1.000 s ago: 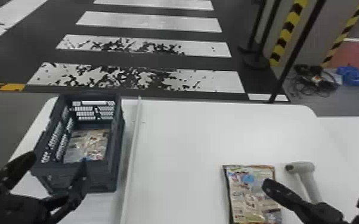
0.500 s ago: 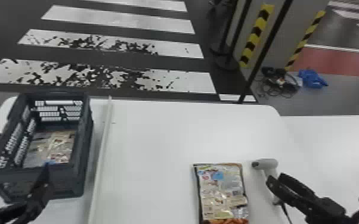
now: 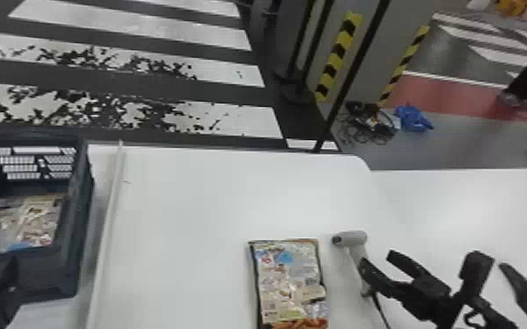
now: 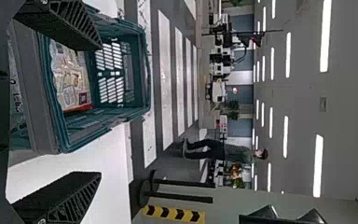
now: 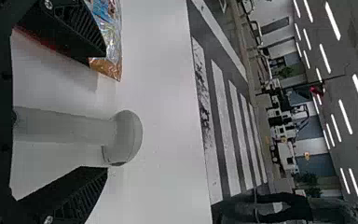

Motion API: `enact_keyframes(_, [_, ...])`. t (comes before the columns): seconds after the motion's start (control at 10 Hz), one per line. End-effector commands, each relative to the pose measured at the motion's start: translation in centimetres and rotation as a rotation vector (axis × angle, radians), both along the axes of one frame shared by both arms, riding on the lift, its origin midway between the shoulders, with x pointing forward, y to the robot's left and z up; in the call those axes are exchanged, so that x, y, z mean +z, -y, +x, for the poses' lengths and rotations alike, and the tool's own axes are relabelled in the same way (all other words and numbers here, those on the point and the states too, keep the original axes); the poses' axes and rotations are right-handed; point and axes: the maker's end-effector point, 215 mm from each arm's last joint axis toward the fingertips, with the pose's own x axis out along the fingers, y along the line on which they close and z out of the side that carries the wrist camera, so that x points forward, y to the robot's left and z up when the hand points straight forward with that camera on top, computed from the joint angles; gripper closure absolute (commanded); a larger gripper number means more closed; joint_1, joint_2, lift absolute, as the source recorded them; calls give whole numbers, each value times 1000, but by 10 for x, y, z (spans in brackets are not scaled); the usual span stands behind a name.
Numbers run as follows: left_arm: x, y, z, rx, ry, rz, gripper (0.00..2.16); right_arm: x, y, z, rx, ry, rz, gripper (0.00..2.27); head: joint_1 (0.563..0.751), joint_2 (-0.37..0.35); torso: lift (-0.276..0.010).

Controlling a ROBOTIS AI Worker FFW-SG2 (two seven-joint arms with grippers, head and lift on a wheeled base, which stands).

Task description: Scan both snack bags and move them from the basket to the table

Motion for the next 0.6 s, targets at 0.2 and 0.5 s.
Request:
enact_keyframes(0.2, [-9, -3, -1, 6, -17, 3, 29, -26, 4, 25, 27, -16, -59, 53, 695, -302, -98])
enact_keyframes(0.5, [-2, -2, 0, -6, -4, 13, 29, -42, 15, 29, 19, -36, -82, 70, 695, -304, -98])
